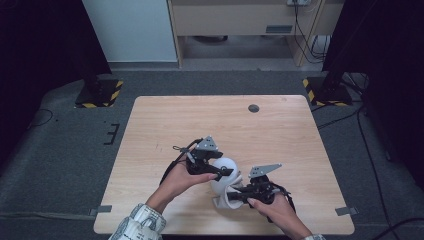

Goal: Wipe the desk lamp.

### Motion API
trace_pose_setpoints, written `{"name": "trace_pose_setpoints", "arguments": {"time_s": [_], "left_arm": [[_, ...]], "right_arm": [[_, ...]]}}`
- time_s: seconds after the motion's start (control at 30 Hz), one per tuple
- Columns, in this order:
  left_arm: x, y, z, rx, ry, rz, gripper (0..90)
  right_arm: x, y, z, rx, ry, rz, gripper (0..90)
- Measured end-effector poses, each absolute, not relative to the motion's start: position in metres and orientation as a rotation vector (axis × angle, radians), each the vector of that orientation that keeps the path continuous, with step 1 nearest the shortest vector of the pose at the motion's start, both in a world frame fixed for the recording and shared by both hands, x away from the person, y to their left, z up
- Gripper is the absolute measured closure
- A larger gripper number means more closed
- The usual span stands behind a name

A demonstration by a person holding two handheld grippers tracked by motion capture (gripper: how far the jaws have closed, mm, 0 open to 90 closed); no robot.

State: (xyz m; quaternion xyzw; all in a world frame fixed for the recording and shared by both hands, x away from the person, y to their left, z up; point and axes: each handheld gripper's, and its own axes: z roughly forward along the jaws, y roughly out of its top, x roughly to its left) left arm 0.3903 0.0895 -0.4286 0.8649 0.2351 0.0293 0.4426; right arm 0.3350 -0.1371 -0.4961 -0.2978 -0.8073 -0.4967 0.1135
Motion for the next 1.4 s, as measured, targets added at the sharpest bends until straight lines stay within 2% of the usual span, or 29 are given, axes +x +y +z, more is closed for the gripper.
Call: {"name": "trace_pose_setpoints", "arguments": {"time_s": [0.17,0.3,0.77,1.4], "left_arm": [[0.391,0.090,-0.428,2.148,0.581,0.072,25.2],[0.391,0.090,-0.428,2.149,0.584,0.071,25.2],[0.391,0.090,-0.429,2.146,0.586,0.071,25.2],[0.390,0.089,-0.428,2.150,0.576,0.073,25.2]], "right_arm": [[0.334,-0.139,-0.481,-0.851,-2.347,-1.526,82.6],[0.334,-0.135,-0.481,-0.842,-2.343,-1.527,82.7],[0.336,-0.104,-0.498,-0.825,-2.364,-1.474,82.8],[0.338,-0.113,-0.519,-0.890,-2.410,-1.316,82.7]]}}
